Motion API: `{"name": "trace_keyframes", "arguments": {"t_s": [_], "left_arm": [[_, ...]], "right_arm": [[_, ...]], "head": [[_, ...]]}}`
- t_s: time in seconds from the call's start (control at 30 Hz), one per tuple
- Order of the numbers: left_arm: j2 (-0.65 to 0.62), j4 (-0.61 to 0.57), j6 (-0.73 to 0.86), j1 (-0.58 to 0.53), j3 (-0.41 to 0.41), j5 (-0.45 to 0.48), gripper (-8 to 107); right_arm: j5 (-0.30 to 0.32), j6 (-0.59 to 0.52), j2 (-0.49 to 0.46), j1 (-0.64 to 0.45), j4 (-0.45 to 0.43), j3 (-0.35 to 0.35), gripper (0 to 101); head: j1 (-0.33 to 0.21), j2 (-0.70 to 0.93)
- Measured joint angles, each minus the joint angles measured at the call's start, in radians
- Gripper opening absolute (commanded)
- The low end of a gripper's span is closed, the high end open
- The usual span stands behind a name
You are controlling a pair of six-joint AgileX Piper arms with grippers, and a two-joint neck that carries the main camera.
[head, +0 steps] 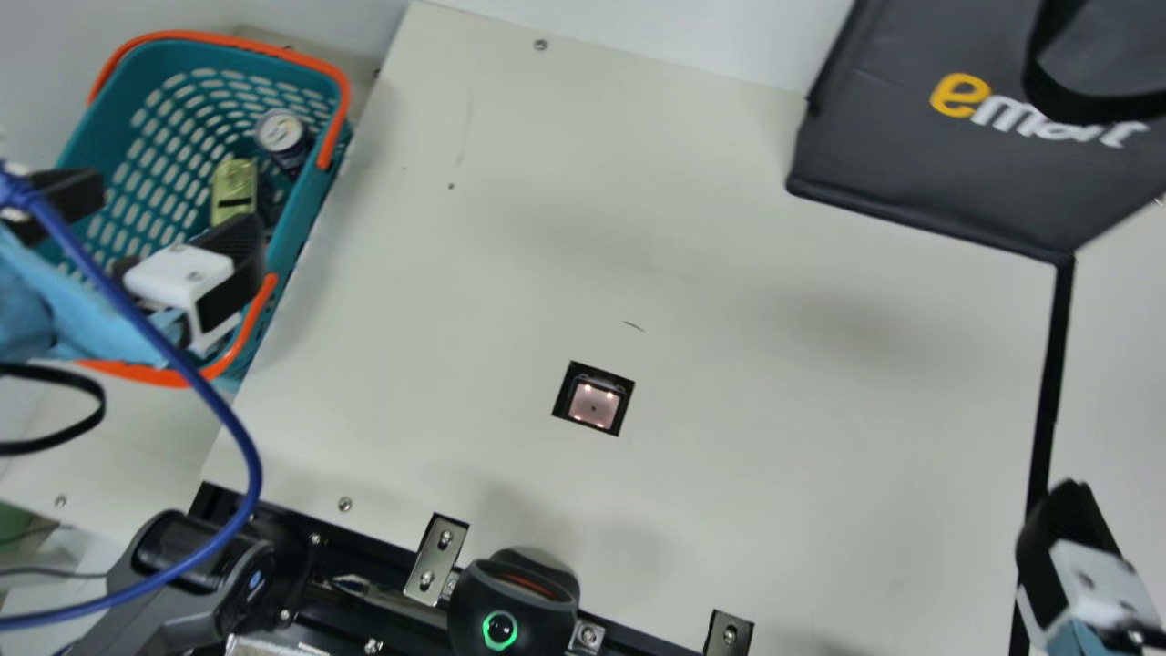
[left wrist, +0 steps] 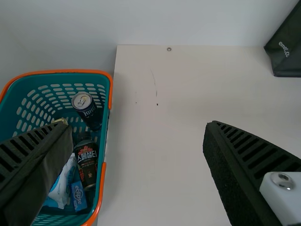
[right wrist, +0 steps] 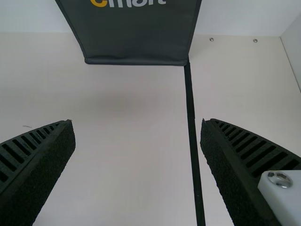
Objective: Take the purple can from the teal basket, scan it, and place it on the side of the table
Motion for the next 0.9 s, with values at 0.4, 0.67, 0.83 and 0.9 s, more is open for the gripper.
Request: {"name": "trace_keyframes", "arguments": {"t_s": [0.4, 0.67, 0.83, 0.9], "left_arm": [[0.000, -0.001, 0.000, 0.002, 0.000, 0.000, 90], [0.014, 0.025, -0.092, 0.107, 0.013, -0.026, 90], [0.033, 0.033, -0.155, 0.207, 0.025, -0.043, 90], [0.043, 0.025, -0.169, 0.254, 0.030, -0.051, 90]], "right_arm": [[0.000, 0.000, 0.000, 0.000, 0.000, 0.000, 95], [0.000, 0.000, 0.000, 0.000, 0.000, 0.000, 95], [0.001, 0.000, 0.000, 0.000, 0.000, 0.000, 95], [0.001, 0.000, 0.000, 0.000, 0.000, 0.000, 95]], "head": [[0.000, 0.008], [0.000, 0.008], [0.000, 0.008], [0.000, 0.006]]}}
